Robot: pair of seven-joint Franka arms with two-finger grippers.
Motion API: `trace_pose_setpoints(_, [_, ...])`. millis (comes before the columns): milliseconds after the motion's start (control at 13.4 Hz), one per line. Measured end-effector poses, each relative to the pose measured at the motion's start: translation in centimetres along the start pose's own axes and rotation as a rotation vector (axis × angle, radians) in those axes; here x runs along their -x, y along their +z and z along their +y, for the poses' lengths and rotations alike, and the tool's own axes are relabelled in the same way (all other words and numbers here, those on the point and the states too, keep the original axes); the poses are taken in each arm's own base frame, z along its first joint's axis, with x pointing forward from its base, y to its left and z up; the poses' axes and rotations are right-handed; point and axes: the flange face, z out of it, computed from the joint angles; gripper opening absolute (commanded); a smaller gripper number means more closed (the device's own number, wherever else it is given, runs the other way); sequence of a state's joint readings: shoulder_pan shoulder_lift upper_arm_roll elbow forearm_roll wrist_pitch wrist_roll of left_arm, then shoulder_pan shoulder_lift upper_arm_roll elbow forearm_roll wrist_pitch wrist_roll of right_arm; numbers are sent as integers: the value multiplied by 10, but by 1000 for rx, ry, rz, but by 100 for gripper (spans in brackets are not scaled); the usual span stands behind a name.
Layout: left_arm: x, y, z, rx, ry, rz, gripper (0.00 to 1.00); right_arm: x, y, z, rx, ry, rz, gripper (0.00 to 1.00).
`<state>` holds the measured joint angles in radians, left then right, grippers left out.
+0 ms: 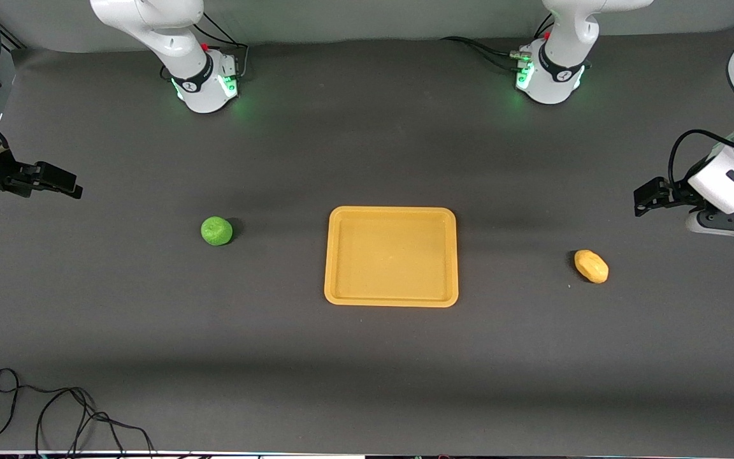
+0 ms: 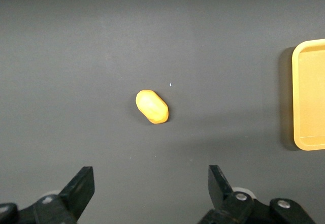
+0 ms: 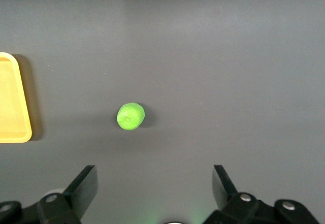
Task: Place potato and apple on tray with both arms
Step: 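Reach the left gripper down to the yellow potato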
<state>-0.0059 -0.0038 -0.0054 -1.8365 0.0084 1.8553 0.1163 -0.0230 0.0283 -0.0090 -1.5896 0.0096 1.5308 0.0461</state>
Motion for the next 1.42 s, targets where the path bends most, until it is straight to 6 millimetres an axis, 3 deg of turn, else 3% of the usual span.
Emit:
trace_pose_setpoints(447, [-1, 5, -3, 0, -3, -4, 100, 0, -2, 0, 0, -1, 2, 100])
trace_pose_setpoints(671, [-11, 33, -11, -5, -12, 13, 100, 0, -1, -1, 0, -1, 1, 100])
trace_pose_setpoints(969, [-37, 122, -26, -3, -21, -9, 100, -1, -1, -1, 0, -1, -2, 100])
trace_pose_setpoints(1267, [-55, 235, -32, 2, -19, -42, 100, -1, 1, -1, 0, -1, -4, 100])
trace_pose_setpoints(1416, [-53, 292, -31, 10, -20, -89, 100, -1, 1, -1, 0, -1, -5, 100])
